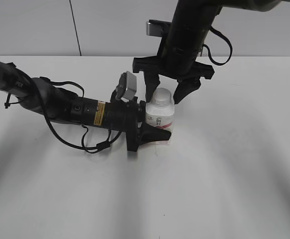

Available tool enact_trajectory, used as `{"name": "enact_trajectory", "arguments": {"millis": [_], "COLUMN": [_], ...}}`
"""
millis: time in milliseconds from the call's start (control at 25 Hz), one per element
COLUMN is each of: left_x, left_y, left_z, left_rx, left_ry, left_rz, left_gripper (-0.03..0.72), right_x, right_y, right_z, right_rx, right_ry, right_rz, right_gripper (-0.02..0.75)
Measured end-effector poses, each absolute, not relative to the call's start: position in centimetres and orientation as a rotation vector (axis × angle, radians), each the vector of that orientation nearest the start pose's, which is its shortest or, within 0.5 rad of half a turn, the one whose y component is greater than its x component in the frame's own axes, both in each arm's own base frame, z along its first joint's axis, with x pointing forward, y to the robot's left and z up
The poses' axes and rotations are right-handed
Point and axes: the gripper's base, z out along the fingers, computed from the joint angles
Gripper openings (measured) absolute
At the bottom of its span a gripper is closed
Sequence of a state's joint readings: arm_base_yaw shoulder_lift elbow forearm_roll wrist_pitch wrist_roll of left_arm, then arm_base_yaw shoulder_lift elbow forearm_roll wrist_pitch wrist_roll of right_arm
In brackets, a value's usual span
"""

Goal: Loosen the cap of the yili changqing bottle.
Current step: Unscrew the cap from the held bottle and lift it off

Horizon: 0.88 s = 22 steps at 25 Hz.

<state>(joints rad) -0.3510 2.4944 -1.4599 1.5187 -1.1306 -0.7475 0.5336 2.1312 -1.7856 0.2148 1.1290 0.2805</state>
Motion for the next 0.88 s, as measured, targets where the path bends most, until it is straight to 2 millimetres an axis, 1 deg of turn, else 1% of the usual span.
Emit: {"name": "enact_trajectory", "arguments": {"millis": [80,200,280,480,600,680,880], "left_x": [38.4,38.4,38.4,38.4,38.4,38.4,38.4], "left_y": [-22.81,-22.81,-22.81,-22.81,-22.81,-22.81,-22.81], "left_z": [4.27,4.27,4.26,4.26,4.26,4.26,4.26], "left_rx": [1.432,1.432,1.432,1.432,1.432,1.432,1.432], "left_ry": [1.492,1.492,1.493,1.492,1.492,1.492,1.492], "left_rz": [-1.117,-1.117,-1.116,-1.115,-1.115,-1.115,-1.115], "left_gripper": [0.403,0.403,0.402,0.401,0.4,0.4,0.398], "right_x": [37.67,37.66,37.66,37.61,37.61,37.66,37.73], "right_y": [24.29,24.31,24.31,24.29,24.29,24.32,24.35], "right_z": [21.09,21.09,21.1,21.12,21.15,21.15,21.17], "right_rx": [-0.269,-0.268,-0.268,-0.27,-0.307,-0.408,-0.818], "right_ry": [3.017,3.018,3.018,3.025,3.019,2.993,2.866], "right_rz": [0.392,0.397,0.397,0.393,0.392,0.388,0.361], "right_gripper": [0.509,0.433,0.404,0.404,0.404,0.404,0.403]}}
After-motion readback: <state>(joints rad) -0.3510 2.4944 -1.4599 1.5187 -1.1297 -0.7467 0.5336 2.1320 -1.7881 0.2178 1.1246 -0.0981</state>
